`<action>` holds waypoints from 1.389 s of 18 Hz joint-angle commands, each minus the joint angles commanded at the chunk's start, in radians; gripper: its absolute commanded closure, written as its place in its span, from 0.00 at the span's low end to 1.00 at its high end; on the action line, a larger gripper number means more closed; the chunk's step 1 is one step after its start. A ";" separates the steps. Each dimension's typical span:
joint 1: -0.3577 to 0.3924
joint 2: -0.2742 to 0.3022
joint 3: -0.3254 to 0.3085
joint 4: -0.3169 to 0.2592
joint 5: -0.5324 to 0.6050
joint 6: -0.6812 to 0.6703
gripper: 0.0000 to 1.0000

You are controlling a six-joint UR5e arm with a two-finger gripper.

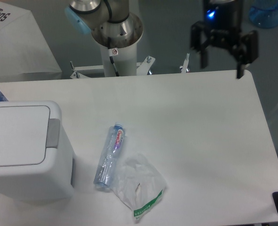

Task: Open the trash can
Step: 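Move the open gripper over the table toward the white trash can, then lower the gripper onto the edge of the trash can lid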

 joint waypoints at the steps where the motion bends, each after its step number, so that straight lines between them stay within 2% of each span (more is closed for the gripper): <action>1: -0.017 -0.005 -0.002 0.011 -0.026 -0.068 0.00; 4: -0.054 -0.011 -0.032 0.051 -0.104 -0.230 0.00; 8: -0.129 -0.018 -0.072 0.068 -0.117 -0.424 0.00; 11: -0.176 -0.041 -0.083 0.136 -0.127 -0.530 0.00; 14: -0.195 -0.046 -0.120 0.205 -0.201 -0.632 0.00; 17: -0.201 -0.045 -0.155 0.279 -0.264 -0.689 0.00; 25: -0.261 -0.060 -0.170 0.292 -0.284 -0.712 0.00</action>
